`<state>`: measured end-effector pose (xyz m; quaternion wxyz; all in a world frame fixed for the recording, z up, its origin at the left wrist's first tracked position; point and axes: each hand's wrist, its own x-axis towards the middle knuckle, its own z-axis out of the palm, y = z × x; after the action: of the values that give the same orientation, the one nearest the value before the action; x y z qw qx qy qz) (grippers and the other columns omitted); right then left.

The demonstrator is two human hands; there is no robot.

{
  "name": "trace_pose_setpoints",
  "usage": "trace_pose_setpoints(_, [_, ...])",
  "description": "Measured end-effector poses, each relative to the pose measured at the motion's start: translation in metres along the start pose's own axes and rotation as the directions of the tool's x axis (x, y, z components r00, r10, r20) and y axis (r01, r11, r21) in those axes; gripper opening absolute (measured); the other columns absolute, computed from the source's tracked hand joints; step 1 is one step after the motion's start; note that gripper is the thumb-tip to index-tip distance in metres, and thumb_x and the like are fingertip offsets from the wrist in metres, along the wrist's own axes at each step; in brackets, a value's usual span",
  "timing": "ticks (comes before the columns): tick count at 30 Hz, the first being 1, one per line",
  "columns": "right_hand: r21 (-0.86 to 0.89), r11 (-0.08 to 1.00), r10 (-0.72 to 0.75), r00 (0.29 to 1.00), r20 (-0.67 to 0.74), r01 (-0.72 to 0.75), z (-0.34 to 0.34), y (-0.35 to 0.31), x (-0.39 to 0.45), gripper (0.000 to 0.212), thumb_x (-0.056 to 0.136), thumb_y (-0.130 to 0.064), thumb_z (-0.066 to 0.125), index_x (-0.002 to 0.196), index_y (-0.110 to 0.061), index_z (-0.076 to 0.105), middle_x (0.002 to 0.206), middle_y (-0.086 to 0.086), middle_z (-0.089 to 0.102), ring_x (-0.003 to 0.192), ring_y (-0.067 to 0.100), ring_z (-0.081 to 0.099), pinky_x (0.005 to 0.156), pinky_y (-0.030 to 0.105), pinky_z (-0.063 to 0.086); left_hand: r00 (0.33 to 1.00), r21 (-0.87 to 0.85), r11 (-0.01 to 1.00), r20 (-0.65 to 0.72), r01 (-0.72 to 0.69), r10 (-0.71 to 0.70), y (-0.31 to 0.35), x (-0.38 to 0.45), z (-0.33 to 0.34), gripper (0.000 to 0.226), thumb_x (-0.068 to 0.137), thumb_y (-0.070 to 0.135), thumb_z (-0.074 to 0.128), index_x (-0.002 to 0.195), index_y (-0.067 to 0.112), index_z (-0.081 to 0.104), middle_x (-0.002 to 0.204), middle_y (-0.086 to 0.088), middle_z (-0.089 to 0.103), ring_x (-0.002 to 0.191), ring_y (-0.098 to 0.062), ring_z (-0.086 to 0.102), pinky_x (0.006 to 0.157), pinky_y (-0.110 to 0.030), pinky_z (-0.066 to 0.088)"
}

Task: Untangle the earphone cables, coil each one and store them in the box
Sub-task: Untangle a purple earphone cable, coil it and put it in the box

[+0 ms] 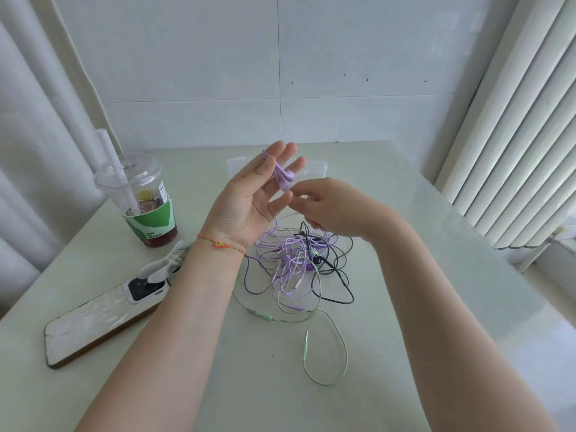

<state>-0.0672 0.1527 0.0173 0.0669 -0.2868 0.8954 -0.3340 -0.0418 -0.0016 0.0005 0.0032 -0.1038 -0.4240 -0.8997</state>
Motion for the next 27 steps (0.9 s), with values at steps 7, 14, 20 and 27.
trace_pose_setpoints(7, [-0.047,0.997,0.061,0.995,0.078,-0.058,0.006,-0.002,0.000,0.019,0.099,-0.032,0.048,0.103,-0.023,0.065,0.058,-0.003,0.060,0.038,0.009,0.050,0.048,0.019,0.043,0.984,0.253,0.966,-0.145,-0.061,0.100,-0.009,0.006,-0.006,0.019,0.099,0.013,0.050,0.107,0.017,0.066,0.111,-0.001,0.070,0.104,-0.018,0.069,0.055,-0.023,0.054])
trace_pose_setpoints(14, [-0.031,0.999,0.011,0.991,-0.135,-0.016,-0.009,-0.003,-0.004,0.012,0.088,-0.027,0.062,0.081,-0.018,0.067,0.055,-0.005,0.060,0.047,0.012,0.054,0.055,0.028,0.050,0.987,0.745,0.667,-0.122,0.020,0.107,-0.011,0.005,-0.014,0.018,0.096,0.011,0.055,0.094,0.018,0.071,0.068,0.011,0.069,0.063,-0.002,0.058,0.049,-0.019,0.040])
trace_pose_setpoints(20, [0.049,0.999,-0.009,0.963,-0.270,0.023,-0.017,0.002,-0.004,0.012,0.085,-0.030,0.067,0.078,-0.020,0.067,0.061,-0.004,0.052,0.053,0.009,0.043,0.053,0.023,0.035,0.975,0.534,0.823,-0.011,0.192,-0.220,-0.007,0.001,-0.005,0.034,0.100,0.020,0.045,0.077,0.016,0.068,0.064,0.000,0.047,0.064,-0.015,0.052,0.040,-0.021,0.038])
trace_pose_setpoints(27, [0.181,0.979,-0.024,0.941,-0.338,0.090,-0.018,0.007,-0.002,0.007,0.086,-0.022,0.070,0.082,-0.017,0.069,0.076,0.016,0.066,0.059,0.013,0.054,0.060,0.026,0.042,0.946,0.419,0.875,0.099,0.241,-0.308,-0.007,-0.001,-0.001,0.033,0.101,0.030,0.042,0.074,0.015,0.054,0.065,0.000,0.038,0.059,-0.014,0.047,0.042,-0.020,0.034])
